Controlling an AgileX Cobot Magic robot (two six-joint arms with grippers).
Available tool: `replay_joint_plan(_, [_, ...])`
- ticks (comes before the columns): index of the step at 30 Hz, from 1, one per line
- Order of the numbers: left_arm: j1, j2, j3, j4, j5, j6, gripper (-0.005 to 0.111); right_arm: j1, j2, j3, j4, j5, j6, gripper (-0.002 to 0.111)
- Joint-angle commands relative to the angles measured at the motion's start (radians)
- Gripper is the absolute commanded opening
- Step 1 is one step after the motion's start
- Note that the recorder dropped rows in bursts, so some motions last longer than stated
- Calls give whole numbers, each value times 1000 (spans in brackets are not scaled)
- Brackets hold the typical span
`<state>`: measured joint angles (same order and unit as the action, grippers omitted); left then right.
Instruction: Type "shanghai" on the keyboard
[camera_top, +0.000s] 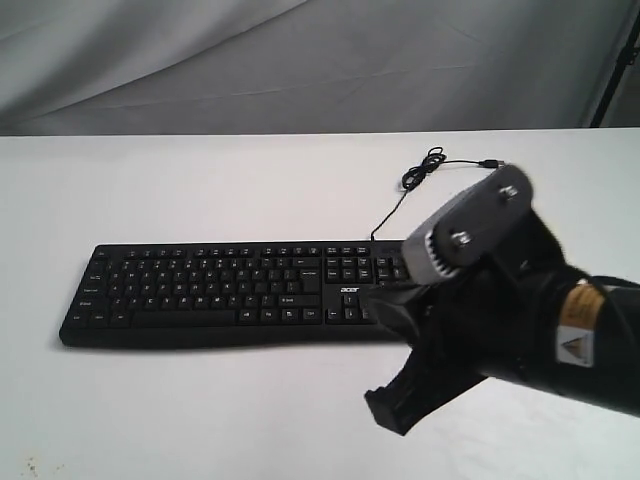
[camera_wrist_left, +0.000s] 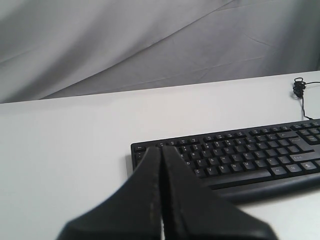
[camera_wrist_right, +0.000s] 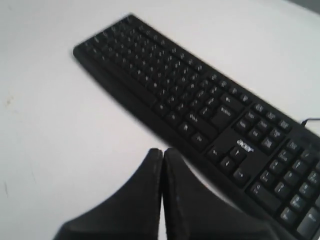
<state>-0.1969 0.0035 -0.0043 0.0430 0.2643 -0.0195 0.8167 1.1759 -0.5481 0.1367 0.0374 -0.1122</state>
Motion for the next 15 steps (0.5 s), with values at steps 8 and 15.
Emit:
replay_joint_plan(8, [-5,-3,4,1,-5,-3,0,-46,-566,32,24,254,38,0])
replay_joint_plan(15, [-5,-3,4,1,-5,-3,0,-181,-921,239,48,157,42,0])
